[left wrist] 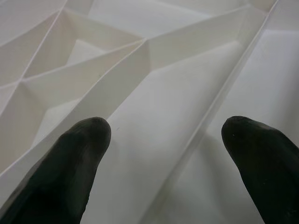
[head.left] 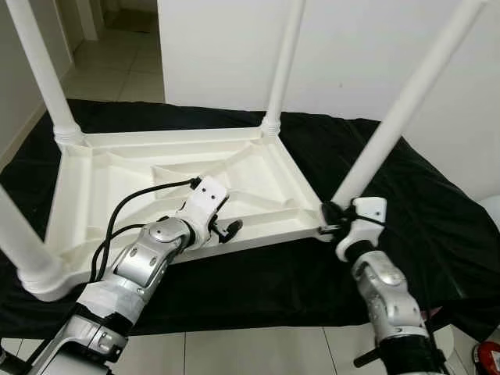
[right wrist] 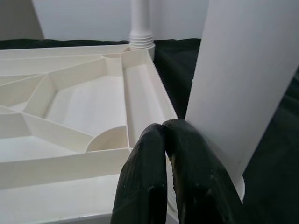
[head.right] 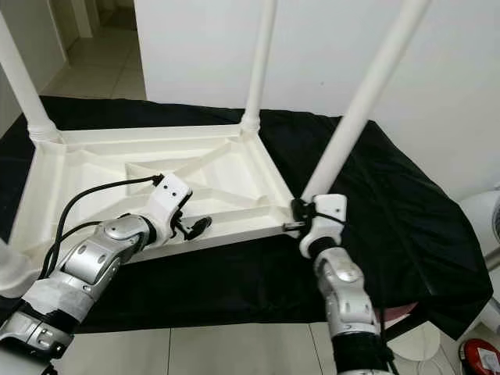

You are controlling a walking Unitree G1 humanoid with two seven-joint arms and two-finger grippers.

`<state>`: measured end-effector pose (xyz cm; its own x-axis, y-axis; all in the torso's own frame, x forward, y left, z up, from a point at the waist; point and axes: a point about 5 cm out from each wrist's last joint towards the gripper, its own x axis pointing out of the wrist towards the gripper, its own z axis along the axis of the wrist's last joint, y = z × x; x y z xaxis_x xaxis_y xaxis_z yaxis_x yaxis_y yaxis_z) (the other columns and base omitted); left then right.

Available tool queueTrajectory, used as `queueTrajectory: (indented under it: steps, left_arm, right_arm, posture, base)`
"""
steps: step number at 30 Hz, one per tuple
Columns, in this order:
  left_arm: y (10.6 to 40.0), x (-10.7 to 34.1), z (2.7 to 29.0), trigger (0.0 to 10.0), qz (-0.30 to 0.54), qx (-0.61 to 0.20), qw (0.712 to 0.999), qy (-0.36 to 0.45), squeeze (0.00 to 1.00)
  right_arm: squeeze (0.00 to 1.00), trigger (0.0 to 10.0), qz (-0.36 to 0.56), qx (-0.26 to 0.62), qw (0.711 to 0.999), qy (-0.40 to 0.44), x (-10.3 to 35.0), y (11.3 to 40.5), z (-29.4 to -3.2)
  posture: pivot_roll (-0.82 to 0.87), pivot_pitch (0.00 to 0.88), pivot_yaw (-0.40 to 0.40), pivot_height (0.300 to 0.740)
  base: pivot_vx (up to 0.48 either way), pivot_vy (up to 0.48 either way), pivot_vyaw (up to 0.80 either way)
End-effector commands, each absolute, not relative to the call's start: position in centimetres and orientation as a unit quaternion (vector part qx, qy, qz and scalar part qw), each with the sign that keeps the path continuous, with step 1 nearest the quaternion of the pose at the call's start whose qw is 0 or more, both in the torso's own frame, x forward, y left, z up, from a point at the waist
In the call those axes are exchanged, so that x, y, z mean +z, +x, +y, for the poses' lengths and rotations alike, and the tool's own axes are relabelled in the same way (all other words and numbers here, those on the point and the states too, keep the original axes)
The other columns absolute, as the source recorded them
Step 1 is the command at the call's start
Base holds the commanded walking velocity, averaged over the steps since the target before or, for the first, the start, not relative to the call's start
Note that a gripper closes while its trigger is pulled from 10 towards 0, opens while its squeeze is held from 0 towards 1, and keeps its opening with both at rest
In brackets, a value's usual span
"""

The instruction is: Building children table

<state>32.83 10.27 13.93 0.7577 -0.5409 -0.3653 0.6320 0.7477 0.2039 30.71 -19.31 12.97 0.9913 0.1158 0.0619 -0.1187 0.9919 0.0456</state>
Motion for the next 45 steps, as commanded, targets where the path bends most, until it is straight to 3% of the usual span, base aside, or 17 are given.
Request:
queueTrajectory:
  steps: [1, 10, 16, 27, 28, 30, 31, 32, 34, 35, 37, 38, 44, 45]
  left_arm:
    - [33.5, 13.8, 10.8, 10.0, 0.149, -0.256, 0.941, 0.164, 0.00]
    - [34.1, 13.8, 11.1, 10.0, 0.154, -0.232, 0.947, 0.160, 0.00]
    - [34.5, 14.0, 10.7, 10.0, 0.163, -0.232, 0.944, 0.166, 0.00]
    - [34.0, 13.1, 8.5, 10.0, 0.184, -0.282, 0.922, 0.191, 0.00]
    - [33.9, 13.0, 8.3, 9.6, 0.186, -0.289, 0.919, 0.195, 0.00]
    - [33.7, 12.8, 7.9, 7.7, 0.190, -0.303, 0.914, 0.192, 0.00]
    - [33.7, 12.8, 7.9, 7.7, 0.190, -0.303, 0.914, 0.192, 0.00]
    - [33.6, 12.7, 7.7, 4.5, 0.195, -0.306, 0.912, 0.189, 0.00]
    - [33.6, 12.7, 7.7, 4.5, 0.197, -0.305, 0.912, 0.189, 0.00]
    - [33.7, 12.6, 7.7, 6.1, 0.202, -0.298, 0.914, 0.189, 0.00]
    - [33.8, 12.5, 7.8, 5.6, 0.209, -0.290, 0.916, 0.184, 0.00]
    - [33.9, 12.5, 7.9, 4.5, 0.214, -0.285, 0.917, 0.180, 0.00]
    - [34.3, 12.2, 8.2, 4.9, 0.236, -0.260, 0.919, 0.179, 0.00]
    - [34.3, 12.0, 8.4, 6.7, 0.247, -0.253, 0.917, 0.185, 0.00]
  right_arm:
    - [0.00, 10.0, -0.038, 0.013, 0.999, 0.020, 13.2, 30.7, -21.4]
    - [0.00, 10.0, -0.042, 0.003, 0.999, 0.026, 13.3, 30.7, -21.7]
    - [0.00, 10.0, -0.049, 0.025, 0.998, 0.040, 13.3, 30.1, -20.1]
    - [0.00, 10.0, -0.061, 0.035, 0.996, 0.053, 13.5, 29.4, -18.8]
    - [0.00, 10.0, -0.061, 0.035, 0.996, 0.052, 13.5, 29.4, -18.8]
    - [0.00, 10.0, -0.061, 0.033, 0.996, 0.052, 13.6, 29.3, -19.0]
    - [0.00, 10.0, -0.061, 0.033, 0.996, 0.052, 13.6, 29.3, -19.0]
    - [0.00, 10.0, -0.061, 0.032, 0.996, 0.051, 13.6, 29.3, -19.1]
    - [0.00, 10.0, -0.061, 0.031, 0.996, 0.051, 13.6, 29.3, -19.1]
    - [0.00, 10.0, -0.061, 0.031, 0.996, 0.050, 13.7, 29.3, -19.1]
    - [0.00, 10.0, -0.061, 0.032, 0.996, 0.050, 13.7, 29.3, -19.0]
    - [0.00, 10.0, -0.062, 0.033, 0.996, 0.050, 13.7, 29.3, -18.9]
    - [0.00, 10.0, -0.063, 0.034, 0.996, 0.050, 13.8, 29.3, -18.7]
    - [0.00, 10.0, -0.063, 0.033, 0.996, 0.049, 13.8, 29.3, -18.7]
  posture:
    - [-0.01, 0.000, -0.084, 0.740]
    - [-0.02, 0.000, -0.078, 0.740]
    - [-0.03, 0.000, -0.070, 0.740]
    - [-0.06, 0.000, -0.049, 0.740]
    - [-0.06, 0.000, -0.049, 0.740]
    - [-0.06, 0.000, -0.047, 0.740]
    - [-0.06, 0.000, -0.047, 0.740]
    - [-0.06, 0.000, -0.046, 0.740]
    - [-0.06, 0.000, -0.046, 0.740]
    - [-0.06, 0.000, -0.045, 0.740]
    - [-0.06, 0.000, -0.043, 0.740]
    - [-0.06, 0.000, -0.043, 0.740]
    - [-0.07, 0.000, -0.037, 0.740]
    - [-0.07, 0.000, -0.032, 0.740]
  base:
    - [0.000, 0.000, 0.00]
    - [0.000, 0.000, 0.00]
    - [0.000, 0.000, 0.00]
    - [0.000, 0.000, 0.00]
    - [0.000, 0.000, 0.00]
    - [0.000, 0.000, 0.00]
    - [0.000, 0.000, 0.00]
    - [0.000, 0.000, 0.00]
    - [0.000, 0.000, 0.00]
    - [0.000, 0.000, 0.00]
    - [0.000, 0.000, 0.00]
    - [0.000, 0.000, 0.00]
    - [0.000, 0.000, 0.00]
    - [0.000, 0.000, 0.00]
